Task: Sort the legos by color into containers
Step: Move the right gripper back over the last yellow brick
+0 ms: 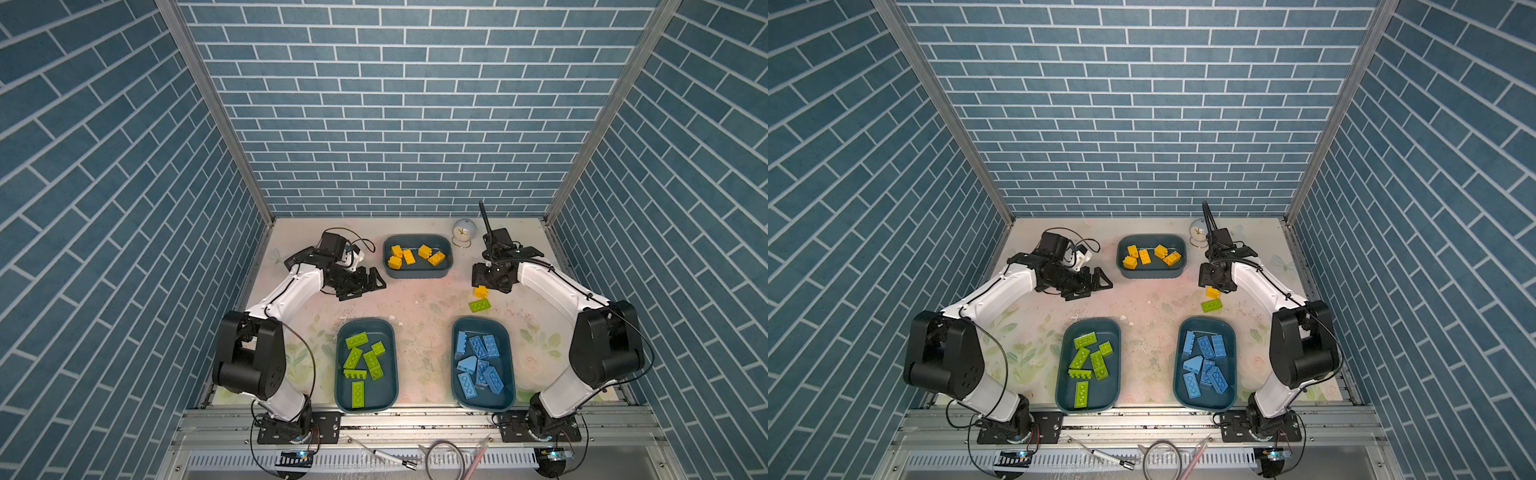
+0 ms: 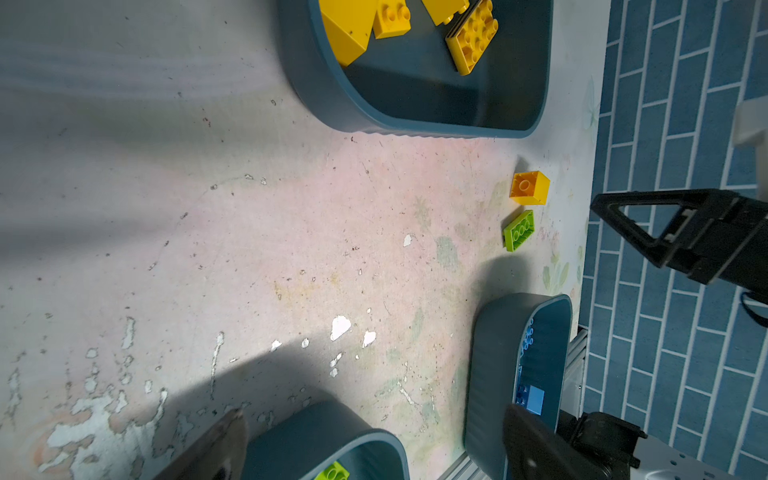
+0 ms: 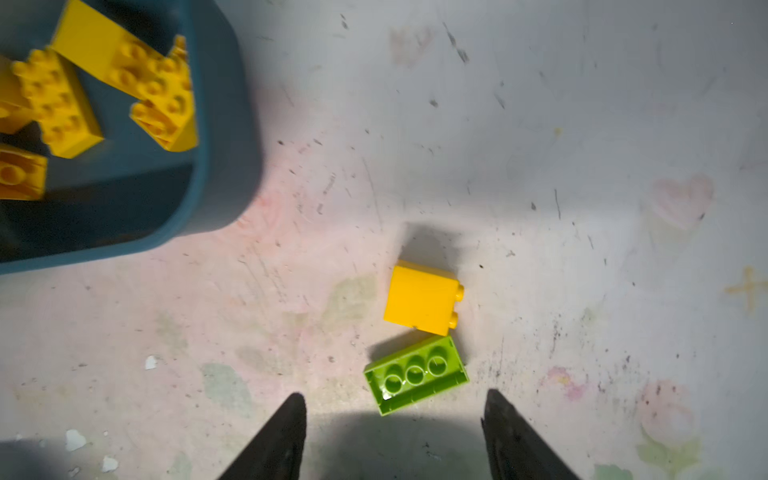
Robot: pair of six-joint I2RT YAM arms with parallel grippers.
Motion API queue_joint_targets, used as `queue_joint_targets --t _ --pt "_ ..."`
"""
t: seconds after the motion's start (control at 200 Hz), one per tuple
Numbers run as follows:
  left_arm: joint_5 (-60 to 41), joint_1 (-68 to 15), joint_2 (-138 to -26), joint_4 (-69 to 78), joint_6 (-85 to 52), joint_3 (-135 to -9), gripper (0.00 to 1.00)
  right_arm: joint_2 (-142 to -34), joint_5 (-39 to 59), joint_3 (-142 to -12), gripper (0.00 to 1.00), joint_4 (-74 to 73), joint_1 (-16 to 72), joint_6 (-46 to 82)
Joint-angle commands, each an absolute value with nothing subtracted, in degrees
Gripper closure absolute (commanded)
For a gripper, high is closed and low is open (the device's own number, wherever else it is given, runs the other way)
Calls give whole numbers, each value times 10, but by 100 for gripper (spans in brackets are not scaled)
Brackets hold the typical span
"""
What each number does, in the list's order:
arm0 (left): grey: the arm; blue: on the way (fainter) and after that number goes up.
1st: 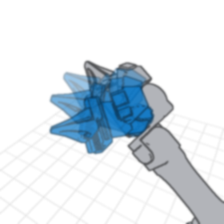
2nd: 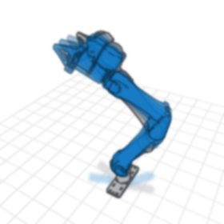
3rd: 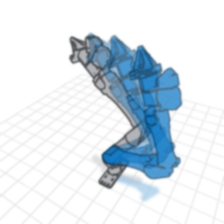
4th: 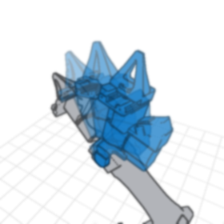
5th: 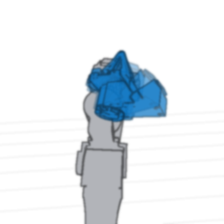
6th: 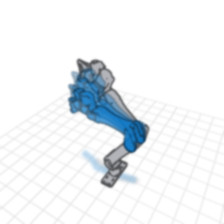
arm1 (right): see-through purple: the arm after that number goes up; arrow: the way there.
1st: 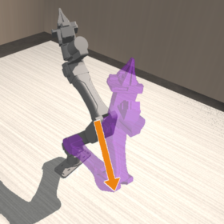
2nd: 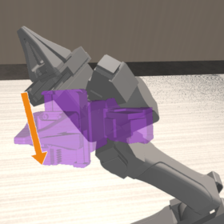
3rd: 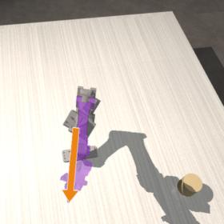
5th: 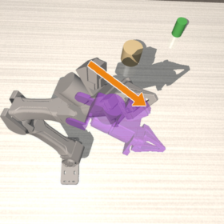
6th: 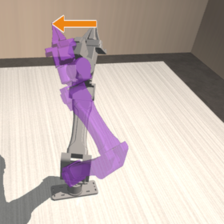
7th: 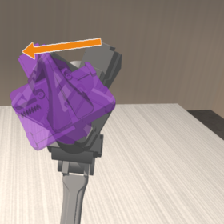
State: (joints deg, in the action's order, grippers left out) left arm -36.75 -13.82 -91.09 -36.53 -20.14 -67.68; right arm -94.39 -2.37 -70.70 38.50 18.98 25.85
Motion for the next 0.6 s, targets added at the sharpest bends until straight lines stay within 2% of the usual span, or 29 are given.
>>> queue_joint_targets --t 0.0,0.175,0.315,0.375,0.595 --pt "-372 -142 -919 -365 -201 -691 3 -949 -5 -691 29 354 178 275" --pt "-367 -142 -913 -373 -194 -690 3 -973 -12 -686 27 335 173 88" --pt "-367 -141 -908 -373 -193 -683 3 -985 81 -705 26 373 166 -162" --pt "-367 -142 -910 -378 -189 -683 3 -993 90 -712 26 399 161 -242" --pt "-362 -142 -907 -390 -182 -686 3 -1029 70 -728 27 403 131 -354"
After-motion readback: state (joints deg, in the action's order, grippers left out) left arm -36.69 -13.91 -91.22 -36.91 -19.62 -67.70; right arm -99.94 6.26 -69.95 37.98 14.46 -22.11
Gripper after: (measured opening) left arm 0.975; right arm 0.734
